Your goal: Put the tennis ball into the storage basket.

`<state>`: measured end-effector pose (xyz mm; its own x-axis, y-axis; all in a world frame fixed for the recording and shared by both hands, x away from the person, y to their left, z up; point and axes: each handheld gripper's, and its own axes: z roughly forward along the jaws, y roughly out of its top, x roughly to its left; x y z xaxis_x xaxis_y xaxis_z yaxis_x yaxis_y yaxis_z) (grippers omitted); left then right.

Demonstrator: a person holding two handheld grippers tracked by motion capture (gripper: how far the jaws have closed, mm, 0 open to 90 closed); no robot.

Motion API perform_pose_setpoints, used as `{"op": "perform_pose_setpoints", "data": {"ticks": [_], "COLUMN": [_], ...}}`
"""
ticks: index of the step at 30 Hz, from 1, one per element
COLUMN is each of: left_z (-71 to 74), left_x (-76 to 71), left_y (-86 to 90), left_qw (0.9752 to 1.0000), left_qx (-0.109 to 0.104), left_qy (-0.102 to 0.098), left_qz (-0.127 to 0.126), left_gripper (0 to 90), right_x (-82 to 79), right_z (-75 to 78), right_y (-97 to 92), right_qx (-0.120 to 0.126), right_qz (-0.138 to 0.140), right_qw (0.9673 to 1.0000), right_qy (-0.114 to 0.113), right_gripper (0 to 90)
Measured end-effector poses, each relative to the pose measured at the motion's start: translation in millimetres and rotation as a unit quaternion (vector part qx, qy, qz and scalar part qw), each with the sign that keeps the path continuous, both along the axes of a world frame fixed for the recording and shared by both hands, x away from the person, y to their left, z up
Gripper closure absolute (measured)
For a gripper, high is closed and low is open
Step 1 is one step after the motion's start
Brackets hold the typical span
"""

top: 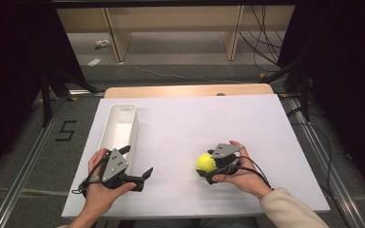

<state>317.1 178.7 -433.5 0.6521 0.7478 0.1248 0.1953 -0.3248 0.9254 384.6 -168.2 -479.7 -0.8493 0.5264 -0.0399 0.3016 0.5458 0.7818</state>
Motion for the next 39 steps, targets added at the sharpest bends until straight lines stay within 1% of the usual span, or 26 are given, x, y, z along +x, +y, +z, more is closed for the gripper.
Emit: {"op": "perform_pose_setpoints", "data": {"ticks": [7, 18, 25, 26, 30, 34, 39], "left_z": [-0.1, -0.4, -0.7, -0.7, -0.7, -0.8, -0.7], "left_x": [0.0, -0.1, 0.1, 0.0, 0.0, 0.0, -0.1], "left_y": [-0.1, -0.7, -0.7, -0.8, -0.8, -0.8, -0.6], "left_qw": [1.0, 1.0, 1.0, 1.0, 1.0, 1.0, 1.0], "left_qx": [0.0, 0.001, 0.001, 0.001, 0.001, 0.001, 0.001], "left_qy": [0.0, 0.0, 0.001, 0.001, 0.001, 0.002, 0.001], "left_qz": [0.0, -0.002, -0.003, -0.004, -0.004, -0.004, -0.004], "left_gripper": [0.0, 0.0, 0.0, 0.0, 0.0, 0.0, 0.0], "right_x": [3.6, 7.7, 10.9, 11.3, 11.5, 11.4, 11.0], "right_z": [-3.3, -6.6, -8.4, -8.1, -7.4, -5.8, -3.8], "right_y": [2.9, 5.4, 6.0, 5.4, 4.8, 5.2, 5.3], "right_qx": [-0.004, -0.009, -0.013, -0.015, -0.016, -0.022, -0.019], "right_qz": [-0.001, -0.004, -0.008, -0.012, -0.011, -0.006, -0.006], "right_qw": [1.0, 1.0, 0.9999, 0.9998, 0.9998, 0.9997, 0.9998], "right_qy": [-0.003, 0.001, -0.004, -0.006, -0.003, -0.007, -0.005], "right_gripper": [16.3, 16.7, 21.8, 24.5, 24.9, 25.4, 25.5]}}
